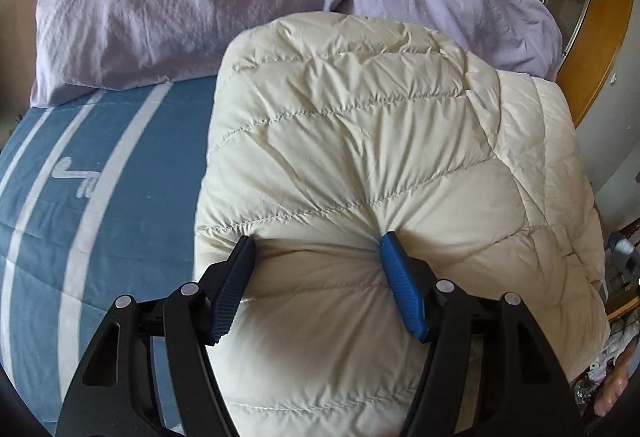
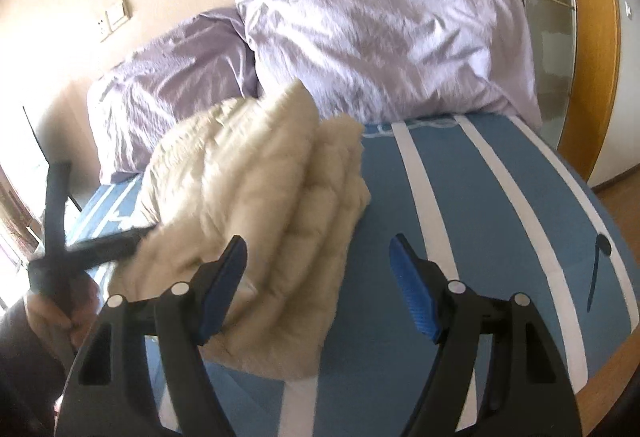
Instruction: Fold large clothes
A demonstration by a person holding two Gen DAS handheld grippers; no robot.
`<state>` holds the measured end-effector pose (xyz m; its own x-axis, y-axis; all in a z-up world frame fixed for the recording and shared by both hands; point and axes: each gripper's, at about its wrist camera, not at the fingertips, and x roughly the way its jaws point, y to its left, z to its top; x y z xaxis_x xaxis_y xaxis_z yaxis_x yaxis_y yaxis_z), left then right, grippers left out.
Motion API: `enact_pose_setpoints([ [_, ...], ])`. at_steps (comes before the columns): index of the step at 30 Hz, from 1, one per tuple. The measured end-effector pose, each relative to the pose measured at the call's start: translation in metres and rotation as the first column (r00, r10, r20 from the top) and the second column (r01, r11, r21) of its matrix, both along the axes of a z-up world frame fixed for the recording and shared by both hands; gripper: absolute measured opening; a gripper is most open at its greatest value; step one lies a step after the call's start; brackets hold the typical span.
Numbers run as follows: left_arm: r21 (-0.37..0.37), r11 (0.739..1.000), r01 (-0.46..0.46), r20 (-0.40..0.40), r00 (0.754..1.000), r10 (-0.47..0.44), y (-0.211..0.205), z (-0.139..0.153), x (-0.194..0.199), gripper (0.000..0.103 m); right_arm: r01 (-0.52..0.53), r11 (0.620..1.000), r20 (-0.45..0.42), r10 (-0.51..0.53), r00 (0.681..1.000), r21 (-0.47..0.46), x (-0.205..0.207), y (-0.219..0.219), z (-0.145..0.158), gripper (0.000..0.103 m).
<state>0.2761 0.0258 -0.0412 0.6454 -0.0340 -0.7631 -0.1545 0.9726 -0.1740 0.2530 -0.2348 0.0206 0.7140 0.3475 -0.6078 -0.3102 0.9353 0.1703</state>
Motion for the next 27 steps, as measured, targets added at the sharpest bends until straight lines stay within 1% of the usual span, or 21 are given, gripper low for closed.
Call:
enact_pose_setpoints([
  [3, -0.004, 1.0, 0.009, 0.003, 1.0, -0.009, 0.0, -0.003, 0.004, 0.066, -0.023, 1.0, 0.011, 0.023, 1.0, -0.002, 0.005, 0.016, 0.006, 0.072],
  [7, 0.01, 1.0, 0.024, 0.011, 1.0, -0.024, -0.003, -0.004, 0.008, 0.066, -0.064, 0.998, 0.021, 0.064, 0.998, -0.01, 0.011, 0.043, 0.012, 0.057],
  [10, 0.017, 0.999, 0.034, 0.017, 0.999, -0.034, -0.005, -0.005, 0.007, 0.066, -0.092, 0.996, 0.028, 0.093, 0.995, -0.018, 0.013, 0.061, 0.01, 0.05],
  [12, 0.018, 0.999, 0.038, 0.021, 0.999, -0.038, -0.005, -0.006, 0.007, 0.066, -0.099, 0.994, 0.024, 0.1, 0.995, -0.04, 0.013, 0.07, 0.004, 0.047],
  [14, 0.016, 0.999, 0.043, 0.027, 0.999, -0.044, -0.004, -0.007, 0.006, 0.066, -0.089, 0.993, 0.006, 0.089, 0.996, -0.082, 0.016, 0.076, -0.01, 0.045],
  [16, 0.011, 0.999, 0.049, 0.034, 0.998, -0.05, -0.002, -0.007, 0.005, 0.066, -0.072, 0.991, -0.022, 0.07, 0.997, -0.11, 0.021, 0.075, -0.024, 0.039],
  [18, 0.008, 0.998, 0.057, 0.042, 0.997, -0.058, 0.0, -0.005, 0.005, 0.066, -0.065, 0.992, -0.057, 0.059, 0.997, -0.111, 0.026, 0.069, -0.04, 0.038],
  [20, 0.015, 0.998, 0.066, 0.048, 0.997, -0.067, -0.002, -0.003, 0.004, 0.066, -0.061, 0.992, -0.074, 0.053, 0.996, -0.107, 0.027, 0.066, -0.05, 0.038],
  [24, 0.051, 0.995, 0.081, 0.061, 0.995, -0.084, -0.007, 0.004, 0.002, 0.066, -0.055, 0.993, -0.094, 0.045, 0.995, -0.101, 0.028, 0.063, -0.064, 0.039],
  [27, 0.063, 0.994, 0.089, 0.069, 0.993, -0.093, -0.008, 0.011, 0.002, 0.066, -0.051, 0.995, -0.11, 0.041, 0.993, -0.089, 0.029, 0.06, -0.072, 0.039],
])
